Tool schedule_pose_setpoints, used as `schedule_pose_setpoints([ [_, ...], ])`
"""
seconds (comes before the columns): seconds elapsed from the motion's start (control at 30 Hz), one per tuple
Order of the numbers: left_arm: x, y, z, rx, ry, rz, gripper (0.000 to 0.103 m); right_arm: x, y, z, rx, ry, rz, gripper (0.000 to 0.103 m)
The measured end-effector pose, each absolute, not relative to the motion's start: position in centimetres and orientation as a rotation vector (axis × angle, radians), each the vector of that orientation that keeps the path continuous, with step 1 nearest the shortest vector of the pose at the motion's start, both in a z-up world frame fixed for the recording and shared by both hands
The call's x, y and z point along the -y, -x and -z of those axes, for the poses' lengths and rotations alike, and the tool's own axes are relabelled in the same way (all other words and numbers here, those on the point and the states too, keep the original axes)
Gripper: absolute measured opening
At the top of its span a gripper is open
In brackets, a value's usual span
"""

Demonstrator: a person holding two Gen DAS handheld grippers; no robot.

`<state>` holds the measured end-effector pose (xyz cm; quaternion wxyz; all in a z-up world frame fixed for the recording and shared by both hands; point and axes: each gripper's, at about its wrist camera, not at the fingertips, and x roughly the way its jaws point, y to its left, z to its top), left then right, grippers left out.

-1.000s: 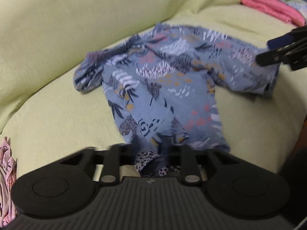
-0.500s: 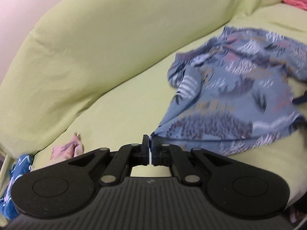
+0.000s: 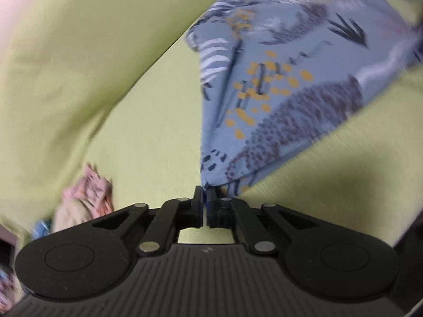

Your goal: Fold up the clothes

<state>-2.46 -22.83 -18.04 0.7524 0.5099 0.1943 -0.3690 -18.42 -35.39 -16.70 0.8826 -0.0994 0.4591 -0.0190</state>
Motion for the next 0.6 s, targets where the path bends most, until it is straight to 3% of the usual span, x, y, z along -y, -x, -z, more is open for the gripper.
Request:
schedule_pose_setpoints([
  [0.07, 22.1, 1.4, 15.6, -0.519, -1.021, 0.874, 0.017, 36.5, 19.0, 15.6, -0.943, 0.163, -0.011, 0.050],
  [0.1, 21.9, 0.4, 13.9, -0.543, -0.948, 0.888, 0.021, 37.4, 19.7, 14.5, -0.915, 0.113, -0.031, 0.054],
  [0.33, 26.7, -9.2, 4.8, -0.678, -0.391, 0.995, 0.030, 55.1, 20.9, 9.6, -0.747, -0.255, 0.160, 0.054],
  [0.4, 30.3, -12.5, 4.8, -0.746, -0.273, 1.053, 0.030, 60.6, 19.5, 9.0, -0.716, -0.279, 0.236, 0.052],
  [0.47, 34.2, -15.7, 5.7, -0.832, -0.175, 1.103, 0.030, 64.9, 17.4, 9.2, -0.706, -0.289, 0.266, 0.040],
  [0.6, 40.6, -20.1, 8.7, -0.959, -0.112, 1.128, 0.030, 71.7, 12.7, 10.6, -0.711, -0.288, 0.278, 0.041],
])
